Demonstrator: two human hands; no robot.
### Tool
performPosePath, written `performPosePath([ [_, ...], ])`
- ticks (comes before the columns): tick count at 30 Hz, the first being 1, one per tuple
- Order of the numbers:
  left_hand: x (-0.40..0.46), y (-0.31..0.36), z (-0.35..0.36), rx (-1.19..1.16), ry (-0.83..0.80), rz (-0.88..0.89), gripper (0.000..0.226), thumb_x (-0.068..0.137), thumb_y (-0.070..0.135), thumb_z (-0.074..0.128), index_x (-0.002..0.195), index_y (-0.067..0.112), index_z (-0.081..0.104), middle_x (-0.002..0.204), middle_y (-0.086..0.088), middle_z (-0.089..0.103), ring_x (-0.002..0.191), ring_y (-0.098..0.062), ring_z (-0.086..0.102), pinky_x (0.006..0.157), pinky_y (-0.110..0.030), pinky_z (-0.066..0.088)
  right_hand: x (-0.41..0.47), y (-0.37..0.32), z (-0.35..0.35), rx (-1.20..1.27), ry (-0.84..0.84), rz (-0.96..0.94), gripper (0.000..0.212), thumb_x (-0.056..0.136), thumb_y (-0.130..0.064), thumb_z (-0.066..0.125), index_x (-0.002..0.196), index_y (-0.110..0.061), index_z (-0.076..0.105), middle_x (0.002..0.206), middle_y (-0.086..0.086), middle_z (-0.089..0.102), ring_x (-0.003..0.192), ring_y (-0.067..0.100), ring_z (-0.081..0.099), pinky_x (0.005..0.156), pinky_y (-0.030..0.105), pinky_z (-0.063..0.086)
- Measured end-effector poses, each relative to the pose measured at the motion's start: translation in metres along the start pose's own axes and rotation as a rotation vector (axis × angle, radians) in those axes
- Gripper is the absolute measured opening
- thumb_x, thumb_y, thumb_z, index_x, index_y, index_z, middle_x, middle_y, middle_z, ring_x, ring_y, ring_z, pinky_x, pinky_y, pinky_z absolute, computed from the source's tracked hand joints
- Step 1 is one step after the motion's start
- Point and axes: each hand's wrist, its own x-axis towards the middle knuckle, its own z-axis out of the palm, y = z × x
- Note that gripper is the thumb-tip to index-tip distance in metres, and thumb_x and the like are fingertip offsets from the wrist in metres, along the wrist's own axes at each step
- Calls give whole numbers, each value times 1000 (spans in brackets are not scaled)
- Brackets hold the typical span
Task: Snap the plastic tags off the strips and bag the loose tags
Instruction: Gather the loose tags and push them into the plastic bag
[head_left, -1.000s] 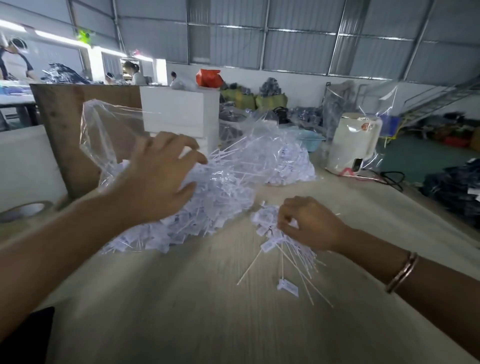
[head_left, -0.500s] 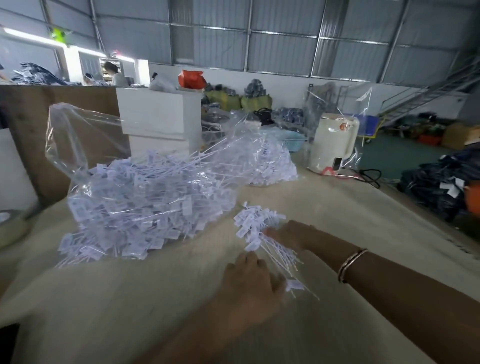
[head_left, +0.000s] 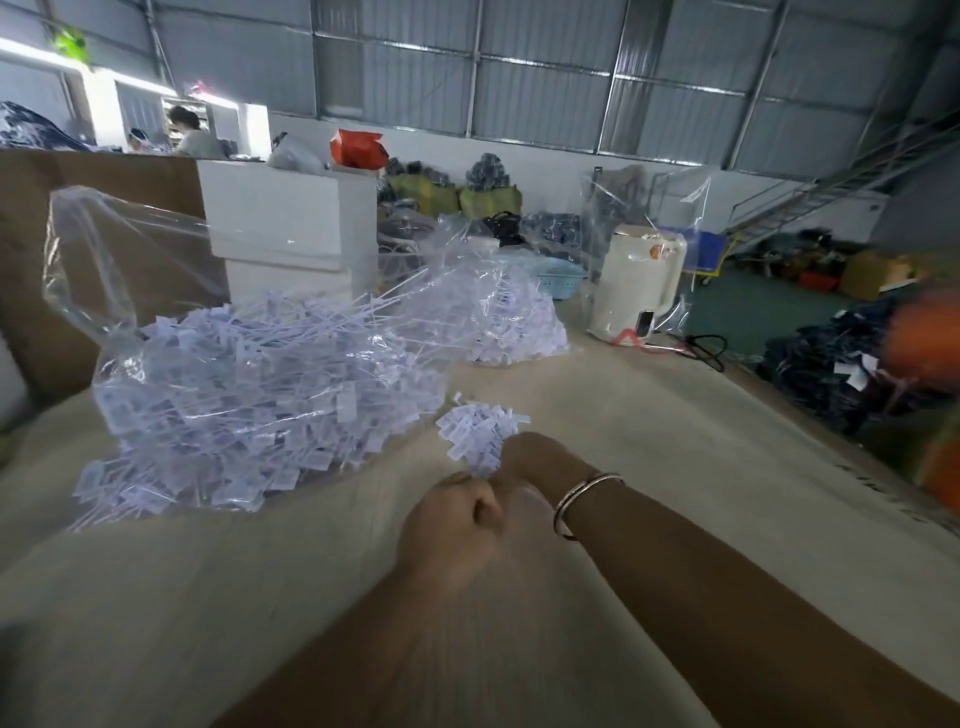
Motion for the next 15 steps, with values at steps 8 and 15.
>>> performPosePath([
  [8,-4,-6,-3,34,-37,12,18,81,17,52,85,20,69,91,6,68,87,-10,60,80,-26,47,-2,35,11,171,156,100,43,93,-38,46,119,-5,57,124,15,59,117,28,55,92,30,42],
  [15,3,-11,-3,-21,-81,-11,21,81,14,50,86,21,69,94,7,70,90,-11,61,80,-26,48,-9,64,-20,518,214,149,32,89,-31,51,66,-8,58,62,8,58,61,28,63,48,23,43],
])
